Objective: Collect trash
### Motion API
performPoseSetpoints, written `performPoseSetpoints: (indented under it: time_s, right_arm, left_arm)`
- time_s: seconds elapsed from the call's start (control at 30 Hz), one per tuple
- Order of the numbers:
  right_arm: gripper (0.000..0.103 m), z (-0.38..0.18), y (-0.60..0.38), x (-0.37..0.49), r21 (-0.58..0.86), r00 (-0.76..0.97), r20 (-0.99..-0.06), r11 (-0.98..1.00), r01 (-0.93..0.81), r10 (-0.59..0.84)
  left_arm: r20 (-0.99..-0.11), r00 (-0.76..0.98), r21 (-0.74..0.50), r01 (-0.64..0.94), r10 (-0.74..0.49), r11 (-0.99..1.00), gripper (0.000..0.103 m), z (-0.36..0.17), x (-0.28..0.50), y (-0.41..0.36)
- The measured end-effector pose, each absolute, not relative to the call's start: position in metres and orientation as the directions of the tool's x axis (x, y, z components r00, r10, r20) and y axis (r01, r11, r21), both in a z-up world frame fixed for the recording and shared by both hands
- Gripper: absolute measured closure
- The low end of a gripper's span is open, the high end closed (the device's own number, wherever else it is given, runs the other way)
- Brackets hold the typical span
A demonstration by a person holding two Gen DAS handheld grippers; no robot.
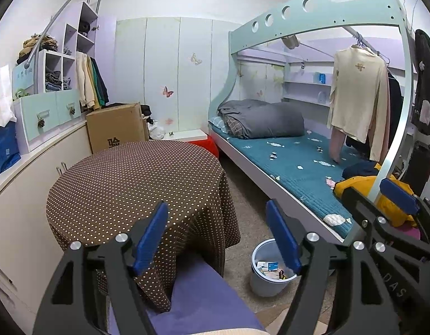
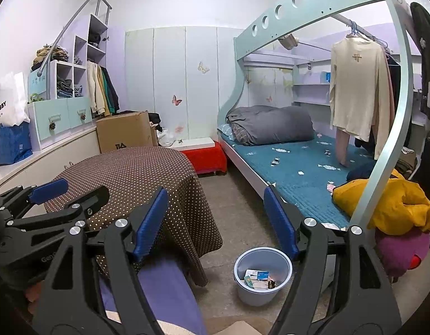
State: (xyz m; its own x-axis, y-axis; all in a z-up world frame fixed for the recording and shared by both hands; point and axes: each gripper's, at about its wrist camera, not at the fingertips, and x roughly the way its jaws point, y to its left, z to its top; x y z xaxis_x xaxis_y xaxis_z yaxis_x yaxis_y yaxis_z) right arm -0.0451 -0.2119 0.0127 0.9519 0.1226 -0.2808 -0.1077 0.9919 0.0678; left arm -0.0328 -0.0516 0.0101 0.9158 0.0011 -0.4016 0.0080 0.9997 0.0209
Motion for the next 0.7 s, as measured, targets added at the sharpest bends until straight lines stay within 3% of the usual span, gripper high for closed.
performPoseSetpoints:
  time_s: [0.7]
  right_arm:
    - [0.030,0.0156,-0.2111,-0.0495,0.054,0.958,-0.269,0.995,-0.086,0.097]
  left_arm:
    - [-0.407,0.913,0.009,0.005,-0.001,1.000,0.031,0.0116,-0.0360,-0.0422]
